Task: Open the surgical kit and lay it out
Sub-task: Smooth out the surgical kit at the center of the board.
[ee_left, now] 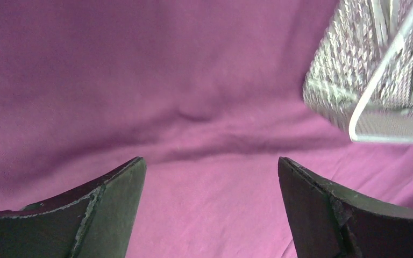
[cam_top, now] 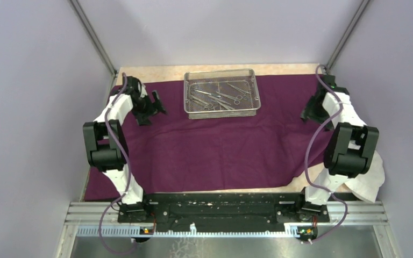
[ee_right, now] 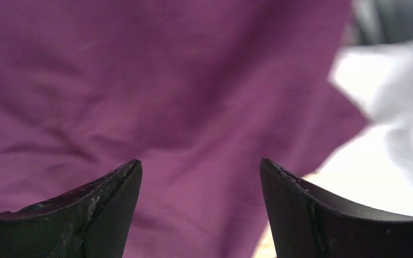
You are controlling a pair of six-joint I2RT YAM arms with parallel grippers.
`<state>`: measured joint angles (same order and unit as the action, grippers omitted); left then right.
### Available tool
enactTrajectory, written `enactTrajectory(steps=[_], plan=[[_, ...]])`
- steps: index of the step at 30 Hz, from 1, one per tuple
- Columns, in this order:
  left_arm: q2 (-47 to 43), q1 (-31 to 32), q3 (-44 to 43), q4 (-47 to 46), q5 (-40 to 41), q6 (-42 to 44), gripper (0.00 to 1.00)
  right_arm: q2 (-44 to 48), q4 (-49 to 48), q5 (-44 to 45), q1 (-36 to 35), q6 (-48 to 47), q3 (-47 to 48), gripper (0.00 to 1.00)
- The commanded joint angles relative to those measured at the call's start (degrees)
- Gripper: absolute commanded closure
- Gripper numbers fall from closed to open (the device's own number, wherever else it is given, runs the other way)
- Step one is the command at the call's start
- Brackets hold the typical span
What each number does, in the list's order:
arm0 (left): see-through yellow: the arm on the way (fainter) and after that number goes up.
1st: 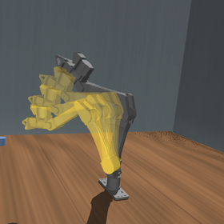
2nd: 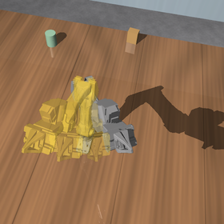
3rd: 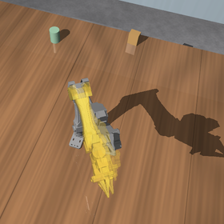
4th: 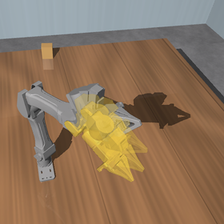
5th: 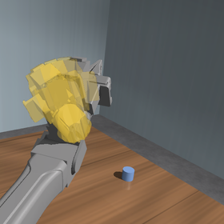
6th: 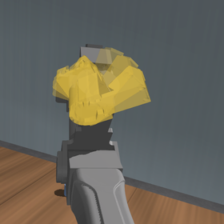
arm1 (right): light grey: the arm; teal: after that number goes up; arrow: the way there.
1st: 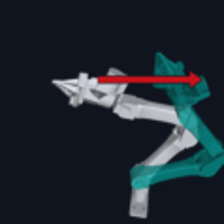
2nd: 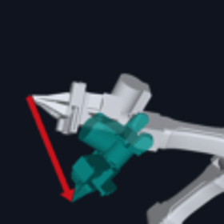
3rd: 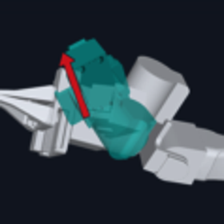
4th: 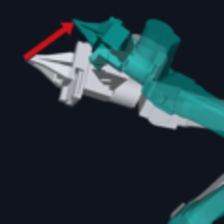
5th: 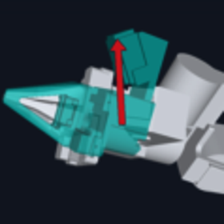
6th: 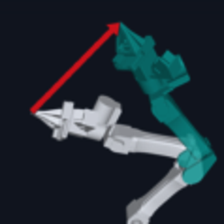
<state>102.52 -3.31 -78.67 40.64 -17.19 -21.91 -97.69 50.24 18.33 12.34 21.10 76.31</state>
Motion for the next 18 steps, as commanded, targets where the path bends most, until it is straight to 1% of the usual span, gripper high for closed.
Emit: enactTrajectory(steps=[1,4,7,12,15,18], plan=[[7.2,-3.7,-4.3,-6.7,-5.5,-4.4,0.01,-5.0,-2.9,-12.4,-6.5,1.9,5.8,0.2],[11.8,-3.8,-7.9,-8.8,-5.4,-4.5,0.01,-8.9,-4.0,-15.8,-8.0,1.7,7.9,0.2],[15.2,-4.0,-10.0,-10.6,-3.4,-5.1,0.01,-11.5,-5.6,-18.8,-8.3,2.2,8.6,0.2],[18.0,-4.8,-9.3,-15.6,-1.9,-7.2,0.01,-15.7,-6.3,-21.4,-8.6,1.7,10.1,0.2],[20.3,-6.0,-9.6,-16.8,-3.5,-9.5,0.01,-17.4,-7.6,-23.1,-8.6,1.6,10.4,0.2],[22.6,-6.8,-11.3,-16.8,-2.9,-9.7,0.01,-19.1,-9.3,-25.5,-8.6,1.9,10.6,0.2]])
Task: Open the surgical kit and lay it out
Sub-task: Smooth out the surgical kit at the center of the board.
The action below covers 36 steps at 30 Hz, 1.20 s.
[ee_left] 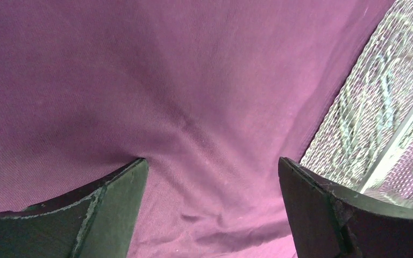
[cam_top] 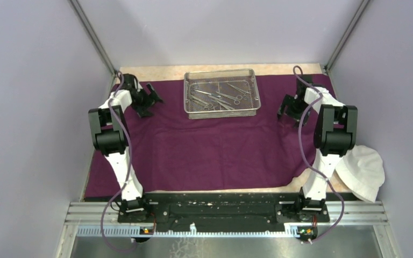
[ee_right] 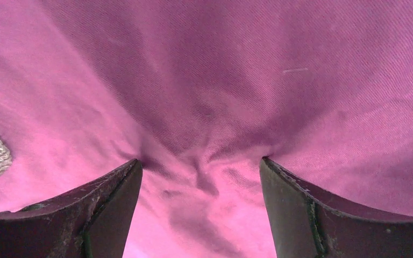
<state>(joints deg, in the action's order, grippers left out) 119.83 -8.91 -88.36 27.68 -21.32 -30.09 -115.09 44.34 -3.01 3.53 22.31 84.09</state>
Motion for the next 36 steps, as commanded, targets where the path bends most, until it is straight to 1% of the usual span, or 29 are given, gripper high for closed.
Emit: enactTrajectory(steps=[1,3,7,11,17,19,21,23,24,26,28,30,32,33,35,36], plan=[[6.1,-1.6,-2.5,-3.6,1.7,-1.4,0.01,-2.5,-3.6,-4.7,0.2,1.0,3.1,0.2],[7.9,-2.5,-4.2,-3.4,1.4,-1.4,0.01,-4.5,-3.8,-5.2,0.2,1.2,3.8,0.2],[13.1,-4.8,-10.4,-0.2,-0.3,-0.3,0.01,-7.0,-3.8,-6.2,0.2,1.5,5.8,0.2],[15.4,-5.5,-15.1,2.7,0.2,3.6,0.01,-8.0,-2.5,-6.0,0.1,1.3,7.8,0.2],[15.7,-5.7,-20.7,7.7,5.2,10.1,0.01,-10.0,0.4,-4.9,0.1,0.2,11.3,0.2],[14.5,-5.7,-22.2,9.8,3.4,10.7,0.01,-9.9,3.1,-5.5,0.0,0.2,13.3,0.2],[11.6,-5.6,-20.9,9.9,-2.1,10.2,0.01,-7.7,4.9,-6.2,0.0,0.2,15.2,0.2],[7.5,-5.5,-17.4,6.9,-8.4,8.0,0.01,-4.8,6.4,-6.5,0.0,0.3,17.7,0.2],[5.0,-5.5,-14.4,3.1,-11.8,6.1,0.01,-3.0,6.3,-6.8,0.0,0.6,18.7,0.2],[0.6,-5.3,-7.7,-7.7,-18.7,0.7,0.01,-1.6,5.1,-7.9,0.0,2.6,20.3,0.19],[-2.0,-5.2,-3.2,-17.8,-22.7,-5.3,0.01,-2.0,2.8,-10.1,0.0,5.1,21.6,0.2],[-1.9,-5.2,-2.4,-22.8,-22.9,-9.9,0.01,-2.8,0.4,-11.4,0.0,7.4,22.5,0.2],[-0.3,-5.1,-4.7,-24.0,-22.1,-11.8,0.02,-4.3,-2.0,-12.5,0.2,8.3,23.5,0.2],[0.8,-5.2,-6.2,-24.0,-21.6,-12.3,0.02,-5.6,-1.8,-12.5,0.3,8.6,25.2,0.2],[2.6,-5.1,-9.0,-24.0,-20.0,-13.5,0.02,-8.6,2.8,-12.8,0.4,8.5,30.0,0.2],[3.3,-5.1,-9.9,-24.4,-18.9,-14.2,0.02,-9.0,4.0,-14.0,0.3,8.1,30.8,0.21]])
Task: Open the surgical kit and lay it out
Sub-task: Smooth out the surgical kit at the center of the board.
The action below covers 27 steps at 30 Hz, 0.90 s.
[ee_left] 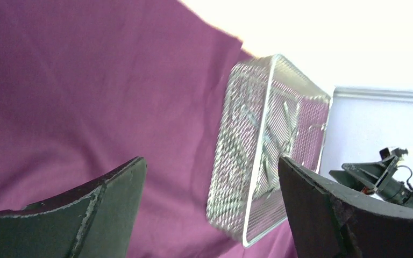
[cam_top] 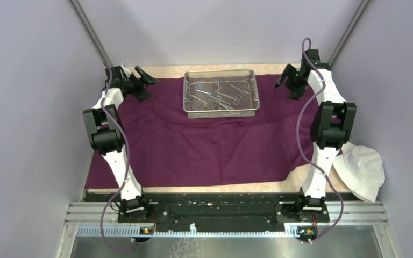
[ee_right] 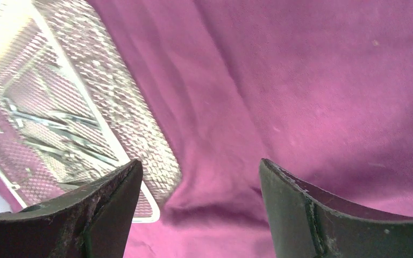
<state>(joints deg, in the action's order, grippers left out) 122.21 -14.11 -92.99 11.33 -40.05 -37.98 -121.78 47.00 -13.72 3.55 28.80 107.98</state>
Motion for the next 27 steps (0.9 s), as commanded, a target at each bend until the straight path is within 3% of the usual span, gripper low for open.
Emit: enactTrajectory(steps=[1,3,6,10,15,17,21,27], plan=[[1.5,0.2,-5.7,-8.7,0.8,-6.8,0.02,-1.8,2.6,-4.1,0.3,0.9,6.6,0.22],[2.3,0.2,-5.5,-9.8,3.3,-8.4,0.02,1.9,2.1,-2.6,0.2,-1.5,2.2,0.22],[3.5,0.2,-4.4,-10.9,5.9,-10.2,0.02,7.3,-8.5,-5.3,0.3,-3.6,-6.6,0.17],[5.4,0.4,-6.9,-8.9,2.8,-9.6,0.07,1.7,-6.4,-14.5,-1.0,-4.4,-1.0,0.2],[2.4,7.4,-7.0,-3.6,-1.6,0.4,0.11,2.3,-10.6,-16.8,-6.9,-5.4,-2.9,0.2],[-0.3,11.2,-3.8,-1.5,0.6,4.8,0.13,1.6,-11.0,-16.1,-7.6,-5.2,-3.9,0.26],[-4.7,17.1,2.8,1.3,10.7,8.5,0.24,-0.6,-12.7,-15.6,-8.1,-4.9,-4.9,0.49],[-6.4,20.4,4.6,2.1,17.6,13.2,0.33,-2.8,-12.2,-13.8,-8.5,-6.9,-4.8,0.63]])
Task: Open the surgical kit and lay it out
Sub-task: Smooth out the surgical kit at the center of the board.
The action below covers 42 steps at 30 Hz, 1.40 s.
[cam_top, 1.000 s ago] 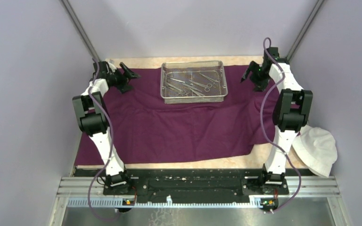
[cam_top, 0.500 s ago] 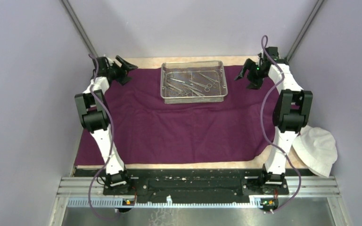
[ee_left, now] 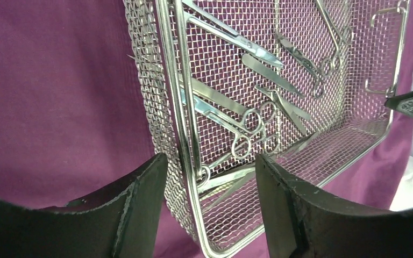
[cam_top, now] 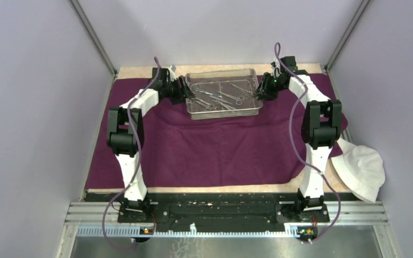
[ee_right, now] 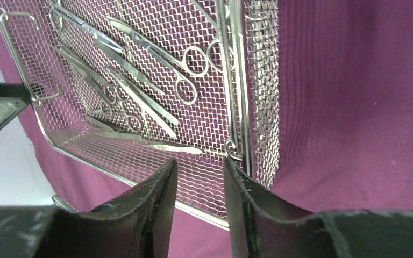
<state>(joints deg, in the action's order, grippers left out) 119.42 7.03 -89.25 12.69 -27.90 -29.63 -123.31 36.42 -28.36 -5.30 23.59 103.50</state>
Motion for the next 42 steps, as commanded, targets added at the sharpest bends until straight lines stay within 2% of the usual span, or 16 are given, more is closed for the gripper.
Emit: enactTrajectory(steps=[1,4,8,11,14,20,26,27,29,30,35,37,42], plan=[[-3.3,-0.6,0.7,1.0,5.6,5.1,0.35,-1.3,-2.0,0.7,0.4,-1.7,-0.7,0.65],[-1.9,-0.4,-0.4,3.3,6.8,4.3,0.51,-1.9,-3.1,0.3,-0.1,-1.6,-1.2,0.7],[0.2,-0.4,-2.2,4.8,8.1,3.5,0.53,-2.7,-3.1,1.5,-0.6,-0.7,-1.3,0.8],[3.9,-0.5,-6.5,8.9,8.7,4.1,0.63,-2.4,-3.9,2.8,-0.7,1.3,-2.9,0.91],[6.7,-0.9,-10.5,13.0,11.4,4.3,0.72,-1.8,-6.1,2.4,-0.7,4.3,-5.6,0.94],[10.3,-2.2,-14.0,15.0,11.6,4.8,0.75,-2.1,-8.9,3.1,-0.8,9.3,-8.2,0.98],[11.7,-3.6,-15.7,15.5,10.7,5.8,0.76,-4.8,-6.8,3.8,-0.7,9.8,-3.9,0.95],[11.5,-3.7,-15.8,15.8,10.3,6.3,0.75,-5.1,-5.9,3.7,-0.8,9.3,-2.8,0.93],[9.8,-3.7,-16.4,16.5,9.0,7.6,0.65,-5.1,-2.9,3.3,-0.7,7.8,0.0,0.86],[8.7,-3.8,-16.9,17.1,8.6,8.0,0.53,-5.0,-1.1,3.3,-0.6,6.9,1.7,0.8],[1.6,-6.2,-15.4,14.5,4.1,7.8,0.23,-0.9,4.4,4.1,1.4,4.0,7.7,0.44],[-0.4,-8.4,-13.7,10.7,2.1,6.1,0.17,1.3,4.1,4.6,3.6,4.3,8.2,0.34],[0.9,-11.4,-15.9,7.0,-0.4,3.3,0.13,2.8,3.7,6.8,10.0,4.7,10.3,0.23]])
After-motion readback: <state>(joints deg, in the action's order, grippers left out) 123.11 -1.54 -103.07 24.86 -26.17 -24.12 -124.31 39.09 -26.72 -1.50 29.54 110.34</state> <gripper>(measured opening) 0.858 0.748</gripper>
